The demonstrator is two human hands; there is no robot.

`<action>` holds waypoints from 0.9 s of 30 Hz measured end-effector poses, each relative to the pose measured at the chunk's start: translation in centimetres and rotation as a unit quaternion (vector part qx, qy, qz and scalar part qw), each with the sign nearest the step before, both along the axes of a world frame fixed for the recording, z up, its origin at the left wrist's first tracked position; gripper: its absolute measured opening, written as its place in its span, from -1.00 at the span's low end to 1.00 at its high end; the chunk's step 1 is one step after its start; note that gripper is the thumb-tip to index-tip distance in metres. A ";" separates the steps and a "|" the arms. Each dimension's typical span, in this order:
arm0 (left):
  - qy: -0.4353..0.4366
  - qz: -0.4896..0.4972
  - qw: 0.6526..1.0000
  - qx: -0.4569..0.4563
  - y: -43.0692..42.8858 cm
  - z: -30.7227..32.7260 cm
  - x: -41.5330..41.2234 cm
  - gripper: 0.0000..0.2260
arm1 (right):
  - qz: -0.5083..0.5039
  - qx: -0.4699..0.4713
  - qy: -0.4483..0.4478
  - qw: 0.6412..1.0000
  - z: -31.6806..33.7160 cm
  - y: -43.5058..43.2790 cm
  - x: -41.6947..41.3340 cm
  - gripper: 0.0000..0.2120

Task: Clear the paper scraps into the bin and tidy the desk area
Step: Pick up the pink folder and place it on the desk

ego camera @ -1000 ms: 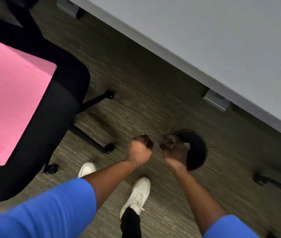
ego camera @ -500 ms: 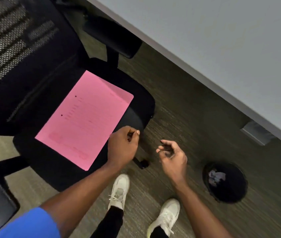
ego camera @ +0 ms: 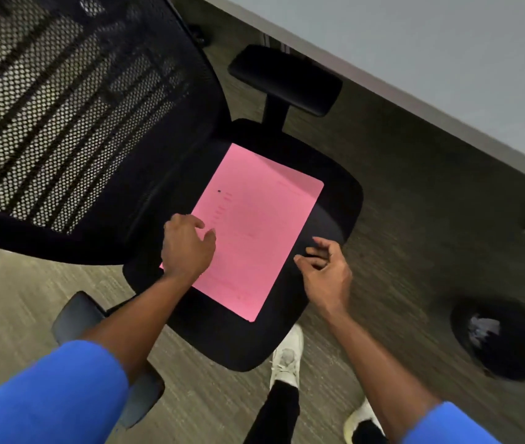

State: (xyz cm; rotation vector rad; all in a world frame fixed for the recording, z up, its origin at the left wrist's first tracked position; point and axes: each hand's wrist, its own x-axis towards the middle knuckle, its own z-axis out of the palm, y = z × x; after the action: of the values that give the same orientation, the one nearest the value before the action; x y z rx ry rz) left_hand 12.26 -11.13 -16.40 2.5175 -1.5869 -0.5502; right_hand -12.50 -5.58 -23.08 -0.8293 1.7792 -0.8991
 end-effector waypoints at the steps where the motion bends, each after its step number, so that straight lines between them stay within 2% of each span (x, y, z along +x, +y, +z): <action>1: -0.007 0.001 1.000 0.018 -0.3 -0.3 0.6 -0.66 | -0.017 0.001 0.002 1.000 -0.1 -0.2 0.5 -0.55; 4: 0.006 0.014 0.997 0.070 -1.1 -1.3 2.1 -0.47 | -0.069 0.014 -0.009 0.997 -0.5 -0.5 1.6 -0.53; 7: 0.040 0.050 0.995 0.079 -1.7 -1.9 2.8 -0.36 | -0.085 0.031 -0.004 0.996 -0.6 -0.8 2.9 -0.52; 9: 0.042 0.047 0.995 0.075 -1.8 -2.2 3.0 -0.43 | -0.081 0.036 0.013 0.996 -0.3 -0.8 3.7 -0.52; 12: 0.034 0.034 0.995 0.087 -1.9 -1.9 3.1 -0.70 | -0.076 0.035 0.030 0.996 0.5 -0.9 4.6 -0.55; 14: 0.042 0.036 0.992 0.113 -1.8 -1.4 3.1 -0.79 | -0.082 0.038 0.023 0.996 1.2 -0.8 4.9 -0.57; 19: 0.102 0.017 0.978 0.179 -0.6 0.5 2.0 -0.82 | -0.089 0.063 0.000 0.994 2.4 -0.2 3.5 -0.65; 27: 0.134 0.014 0.976 0.171 2.7 4.4 -1.0 -0.80 | -0.061 0.031 -0.015 0.998 6.2 3.4 -1.7 -0.64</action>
State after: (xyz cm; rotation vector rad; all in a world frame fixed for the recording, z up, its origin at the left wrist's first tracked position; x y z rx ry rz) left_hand 11.26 -8.42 -12.01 2.5450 -1.4598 -1.1939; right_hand -14.15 -2.22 -16.88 -0.6700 1.8377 -0.9245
